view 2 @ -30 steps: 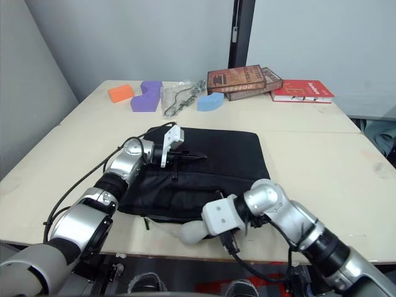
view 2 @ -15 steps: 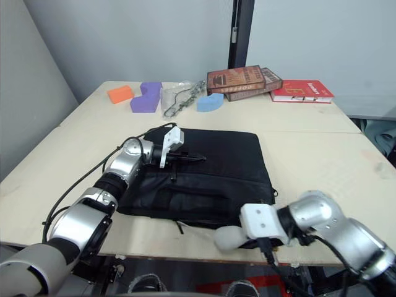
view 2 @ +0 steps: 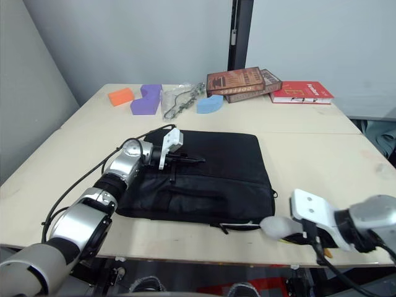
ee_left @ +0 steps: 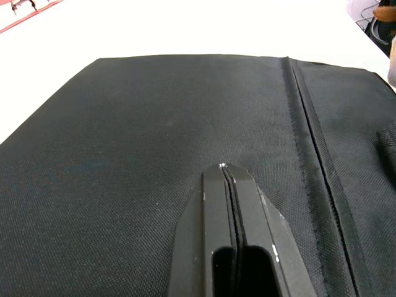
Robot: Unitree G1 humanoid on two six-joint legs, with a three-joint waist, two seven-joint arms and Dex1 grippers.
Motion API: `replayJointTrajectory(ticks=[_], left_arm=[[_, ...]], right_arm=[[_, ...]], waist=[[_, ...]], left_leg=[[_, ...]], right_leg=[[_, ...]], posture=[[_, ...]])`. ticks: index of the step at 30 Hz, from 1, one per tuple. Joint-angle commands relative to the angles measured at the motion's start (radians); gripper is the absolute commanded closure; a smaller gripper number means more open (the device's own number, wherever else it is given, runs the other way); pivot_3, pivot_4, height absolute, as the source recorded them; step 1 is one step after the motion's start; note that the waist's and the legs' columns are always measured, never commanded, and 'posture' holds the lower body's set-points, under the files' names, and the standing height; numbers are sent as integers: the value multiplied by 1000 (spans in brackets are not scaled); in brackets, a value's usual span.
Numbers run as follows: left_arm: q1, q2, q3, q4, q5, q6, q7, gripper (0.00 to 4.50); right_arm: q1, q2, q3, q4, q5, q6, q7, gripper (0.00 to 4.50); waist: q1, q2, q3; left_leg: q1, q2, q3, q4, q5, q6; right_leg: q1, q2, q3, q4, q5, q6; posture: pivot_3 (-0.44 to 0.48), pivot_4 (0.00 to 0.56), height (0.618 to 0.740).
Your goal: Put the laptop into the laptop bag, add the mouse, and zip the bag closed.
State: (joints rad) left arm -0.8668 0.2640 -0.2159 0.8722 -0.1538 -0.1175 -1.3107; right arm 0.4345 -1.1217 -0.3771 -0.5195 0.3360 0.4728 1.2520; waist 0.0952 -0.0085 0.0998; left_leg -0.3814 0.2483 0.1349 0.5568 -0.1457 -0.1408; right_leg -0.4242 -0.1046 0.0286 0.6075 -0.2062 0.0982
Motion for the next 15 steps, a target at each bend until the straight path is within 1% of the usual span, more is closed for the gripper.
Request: replayJointTrajectory(ticks=[1,6,10,12,15], left_arm=[[84,28,-69,120,108,53,-9,4500],[88,25,-76,130,115,47,-11,4500],[84,22,-76,139,117,46,-8,4500],[88,24,-81,138,121,41,-14,4500],[92,26,-83,133,121,46,-20,4500]], right_arm=[[69,1,-136,14,-22,19,32,4486],[90,-21,-242,132,-53,15,67,4486],[58,-20,-267,212,-56,13,68,4486],[35,-2,-276,258,-42,16,60,4486],[-31,24,-263,308,-30,13,13,4486]], waist=[[-3,0,-1],[-4,0,-3],[-4,1,-4],[-3,2,-4],[-5,3,-5]], left_leg=[[0,0,0,0,0,0],[0,-1,1,0,0,0],[0,-1,1,-2,0,0],[0,-1,1,-2,0,0],[0,-1,1,-2,0,0]], right_leg=[[0,0,0,0,0,1],[0,-1,1,-1,-1,1],[0,-1,0,-2,-1,1],[0,-1,0,-2,-1,1],[0,-1,0,-2,-1,1]], posture=[[0,150,734],[0,150,734],[0,150,734],[0,150,734],[0,150,734]])
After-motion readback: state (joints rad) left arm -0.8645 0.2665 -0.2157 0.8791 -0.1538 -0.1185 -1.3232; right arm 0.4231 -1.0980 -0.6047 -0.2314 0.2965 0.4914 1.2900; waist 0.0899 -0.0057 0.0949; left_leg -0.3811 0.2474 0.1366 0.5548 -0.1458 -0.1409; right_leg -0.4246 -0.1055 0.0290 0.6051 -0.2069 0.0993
